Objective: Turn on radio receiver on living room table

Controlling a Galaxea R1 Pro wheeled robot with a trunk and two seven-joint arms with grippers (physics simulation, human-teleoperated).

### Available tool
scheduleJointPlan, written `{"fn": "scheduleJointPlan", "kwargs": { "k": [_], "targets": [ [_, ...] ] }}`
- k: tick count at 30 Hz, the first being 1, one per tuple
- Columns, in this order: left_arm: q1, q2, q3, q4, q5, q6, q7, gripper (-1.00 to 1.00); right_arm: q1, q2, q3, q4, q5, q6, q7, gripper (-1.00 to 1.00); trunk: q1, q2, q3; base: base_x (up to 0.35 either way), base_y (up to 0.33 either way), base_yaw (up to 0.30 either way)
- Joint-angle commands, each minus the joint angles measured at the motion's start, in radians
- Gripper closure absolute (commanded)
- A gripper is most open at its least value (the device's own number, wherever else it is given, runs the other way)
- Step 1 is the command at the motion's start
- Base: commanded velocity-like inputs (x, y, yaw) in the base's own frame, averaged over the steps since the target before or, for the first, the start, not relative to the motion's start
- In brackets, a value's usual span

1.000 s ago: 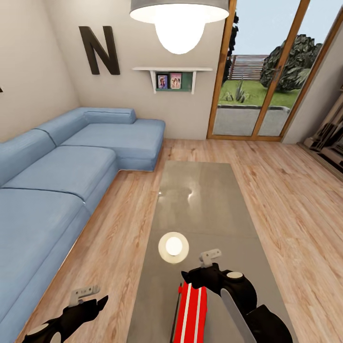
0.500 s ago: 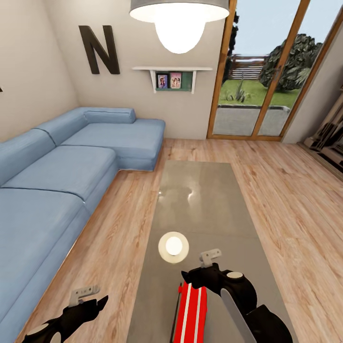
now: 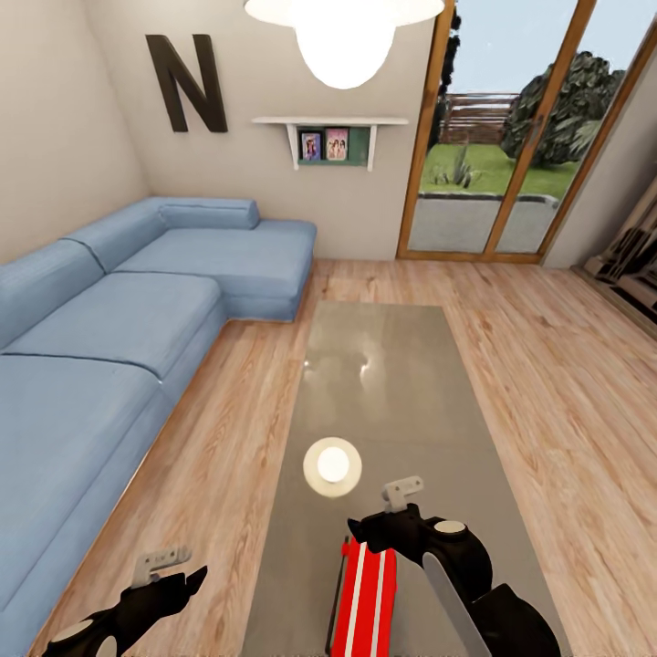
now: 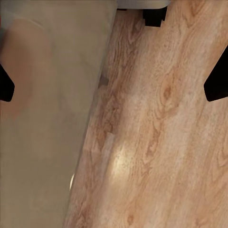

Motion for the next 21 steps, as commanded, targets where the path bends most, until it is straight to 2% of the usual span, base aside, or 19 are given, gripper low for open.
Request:
{"fn": "scheduleJointPlan", "kwargs": {
  "k": [1,21],
  "targets": [
    [0.000,0.000,0.000,0.000,0.000,0.000,0.000,-1.00,0.000,0.000,0.000,0.000,0.000,0.000,-0.001,-1.00,0.000,0.000,-0.002,0.000,0.000,0.000],
    [0.000,0.000,0.000,0.000,0.000,0.000,0.000,-1.00,0.000,-0.001,-0.001,0.000,0.000,-0.005,-0.003,-1.00,0.000,0.000,-0.034,0.000,0.000,0.000]
  ]
}}
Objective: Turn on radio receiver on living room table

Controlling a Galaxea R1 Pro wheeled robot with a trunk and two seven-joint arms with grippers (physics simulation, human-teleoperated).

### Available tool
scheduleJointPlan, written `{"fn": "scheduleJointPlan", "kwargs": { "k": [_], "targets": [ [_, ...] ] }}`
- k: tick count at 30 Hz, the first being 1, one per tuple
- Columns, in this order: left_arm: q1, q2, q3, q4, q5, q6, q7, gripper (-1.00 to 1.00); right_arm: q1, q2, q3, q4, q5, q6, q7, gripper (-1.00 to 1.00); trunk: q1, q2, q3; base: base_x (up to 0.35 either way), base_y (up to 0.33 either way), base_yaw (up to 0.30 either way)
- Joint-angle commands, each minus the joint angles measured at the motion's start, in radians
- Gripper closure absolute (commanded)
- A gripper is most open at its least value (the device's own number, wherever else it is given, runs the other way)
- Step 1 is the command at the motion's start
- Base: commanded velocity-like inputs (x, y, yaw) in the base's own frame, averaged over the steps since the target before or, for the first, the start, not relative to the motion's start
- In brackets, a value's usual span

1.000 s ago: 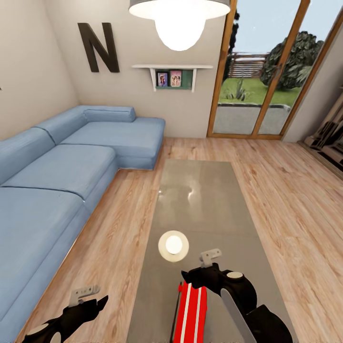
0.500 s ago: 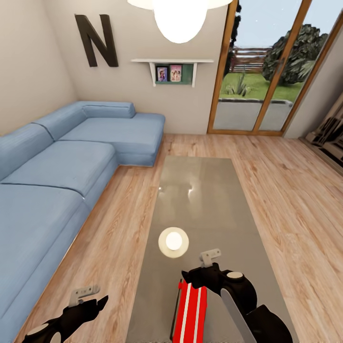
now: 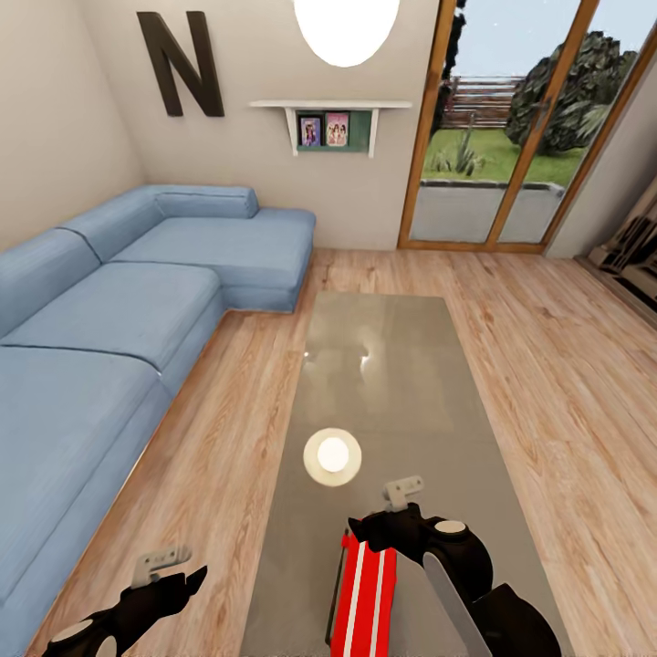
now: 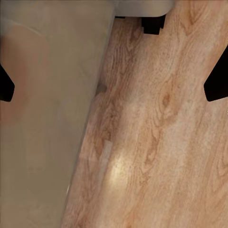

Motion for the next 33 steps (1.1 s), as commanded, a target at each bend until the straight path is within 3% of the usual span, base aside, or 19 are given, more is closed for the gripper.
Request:
{"fn": "scheduleJointPlan", "kwargs": {
  "k": [1,33],
  "targets": [
    [0.000,0.000,0.000,0.000,0.000,0.000,0.000,-1.00,0.000,0.000,0.000,0.000,0.000,0.000,0.000,-1.00,0.000,0.000,-0.002,0.000,0.000,0.000],
    [0.000,0.000,0.000,0.000,0.000,0.000,0.000,-1.00,0.000,0.000,-0.002,-0.002,0.000,-0.005,0.000,-1.00,0.000,0.000,-0.053,0.000,0.000,0.000]
  ]
}}
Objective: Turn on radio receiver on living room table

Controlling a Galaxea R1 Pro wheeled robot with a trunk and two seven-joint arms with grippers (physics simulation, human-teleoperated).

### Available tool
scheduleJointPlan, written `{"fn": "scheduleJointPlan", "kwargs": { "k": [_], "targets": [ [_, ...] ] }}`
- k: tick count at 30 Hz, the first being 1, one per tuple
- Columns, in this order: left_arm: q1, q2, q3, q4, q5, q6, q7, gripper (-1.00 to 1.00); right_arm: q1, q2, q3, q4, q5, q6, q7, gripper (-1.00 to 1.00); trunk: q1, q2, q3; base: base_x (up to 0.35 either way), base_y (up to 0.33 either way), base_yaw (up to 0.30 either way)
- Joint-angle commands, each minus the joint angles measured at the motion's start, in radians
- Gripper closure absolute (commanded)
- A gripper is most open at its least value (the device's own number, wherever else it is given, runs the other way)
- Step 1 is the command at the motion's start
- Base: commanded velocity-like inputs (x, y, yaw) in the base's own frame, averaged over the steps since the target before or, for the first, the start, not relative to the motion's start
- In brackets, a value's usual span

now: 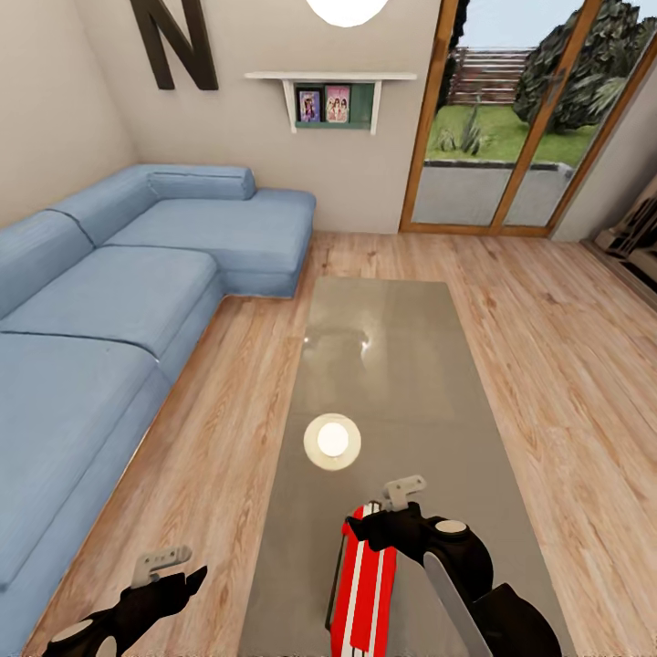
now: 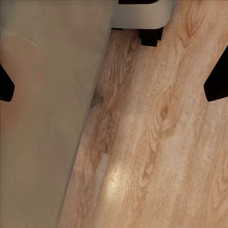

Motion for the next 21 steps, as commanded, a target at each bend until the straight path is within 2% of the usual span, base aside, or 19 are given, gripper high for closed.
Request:
{"fn": "scheduleJointPlan", "kwargs": {
  "k": [1,21],
  "targets": [
    [0.000,0.000,0.000,0.000,0.000,0.000,0.000,-1.00,0.000,0.000,0.000,0.000,0.000,0.000,0.000,-1.00,0.000,0.000,-0.002,0.000,0.000,0.000],
    [0.000,0.000,0.000,0.000,0.000,0.000,0.000,-1.00,0.000,0.000,0.000,0.000,0.001,-0.002,0.000,-1.00,0.000,0.000,-0.034,0.000,0.000,0.000]
  ]
}}
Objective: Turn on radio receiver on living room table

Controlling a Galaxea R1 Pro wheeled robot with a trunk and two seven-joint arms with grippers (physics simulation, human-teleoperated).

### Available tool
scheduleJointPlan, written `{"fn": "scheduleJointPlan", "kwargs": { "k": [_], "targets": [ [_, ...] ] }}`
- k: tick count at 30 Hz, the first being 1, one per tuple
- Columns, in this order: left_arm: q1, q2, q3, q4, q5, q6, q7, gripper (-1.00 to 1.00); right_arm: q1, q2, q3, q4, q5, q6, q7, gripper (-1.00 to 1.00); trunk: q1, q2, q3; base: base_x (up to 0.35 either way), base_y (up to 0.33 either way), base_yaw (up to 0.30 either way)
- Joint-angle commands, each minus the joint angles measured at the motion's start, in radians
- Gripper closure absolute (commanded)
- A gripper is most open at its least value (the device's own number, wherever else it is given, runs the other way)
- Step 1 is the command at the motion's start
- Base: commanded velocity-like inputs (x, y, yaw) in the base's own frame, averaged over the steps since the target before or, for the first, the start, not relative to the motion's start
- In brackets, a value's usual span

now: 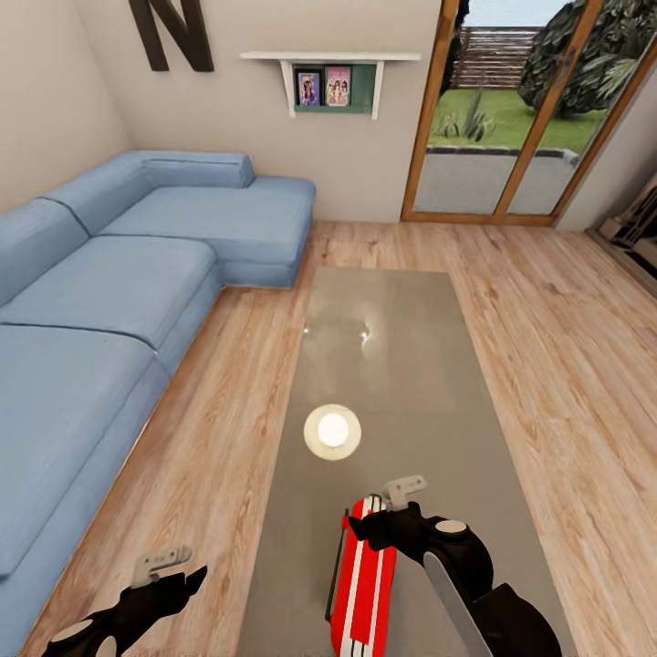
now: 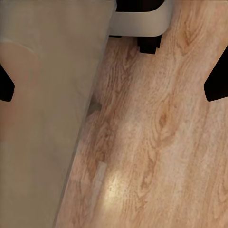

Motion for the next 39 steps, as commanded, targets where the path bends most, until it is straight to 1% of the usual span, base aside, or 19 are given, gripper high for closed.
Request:
{"fn": "scheduleJointPlan", "kwargs": {
  "k": [1,39],
  "targets": [
    [0.000,0.000,0.000,0.000,0.000,0.000,0.000,-1.00,0.000,0.000,0.000,0.000,0.000,0.000,0.000,-1.00,0.000,0.000,-0.002,0.000,0.000,0.000],
    [0.000,-0.001,0.000,-0.001,0.000,0.000,0.000,-1.00,0.000,0.000,0.000,0.000,0.000,0.000,0.000,-1.00,0.000,0.000,-0.062,0.000,0.000,0.000]
  ]
}}
